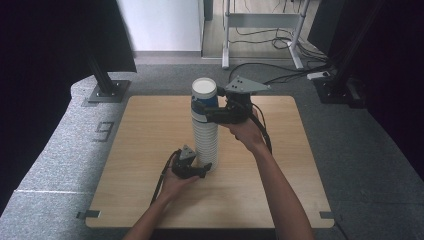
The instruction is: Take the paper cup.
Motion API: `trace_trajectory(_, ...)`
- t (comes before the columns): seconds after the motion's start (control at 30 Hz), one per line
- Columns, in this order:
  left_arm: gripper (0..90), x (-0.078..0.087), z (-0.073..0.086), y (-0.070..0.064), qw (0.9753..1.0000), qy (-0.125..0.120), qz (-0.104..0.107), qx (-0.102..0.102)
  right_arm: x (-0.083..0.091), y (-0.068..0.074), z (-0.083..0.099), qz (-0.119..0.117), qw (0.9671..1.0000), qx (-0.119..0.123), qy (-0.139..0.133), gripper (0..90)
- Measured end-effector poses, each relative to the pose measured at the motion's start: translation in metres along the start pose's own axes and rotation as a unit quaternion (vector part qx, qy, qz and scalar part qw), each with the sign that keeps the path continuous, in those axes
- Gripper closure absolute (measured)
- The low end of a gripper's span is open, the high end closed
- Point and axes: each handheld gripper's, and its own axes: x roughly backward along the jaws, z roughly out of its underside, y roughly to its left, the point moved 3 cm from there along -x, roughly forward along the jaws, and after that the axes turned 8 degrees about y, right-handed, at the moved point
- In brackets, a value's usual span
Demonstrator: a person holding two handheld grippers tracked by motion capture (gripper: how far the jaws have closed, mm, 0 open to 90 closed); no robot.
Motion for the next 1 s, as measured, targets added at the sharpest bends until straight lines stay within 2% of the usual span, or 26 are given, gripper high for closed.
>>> trace_trajectory(0.47, 20.9, 0.000, 0.000, 0.000, 1.0000, 0.000, 0.001, 0.001, 0.002, 0.000, -0.003, 0.004, 1.0000, 0.002, -0.006, 23.0)
trace_trajectory(1.0, 21.0, 0.000, 0.000, 0.000, 1.0000, 0.000, 0.002, 0.001, 0.011, 0.003, -0.012, 0.007, 0.9997, 0.006, -0.021, 23.1)
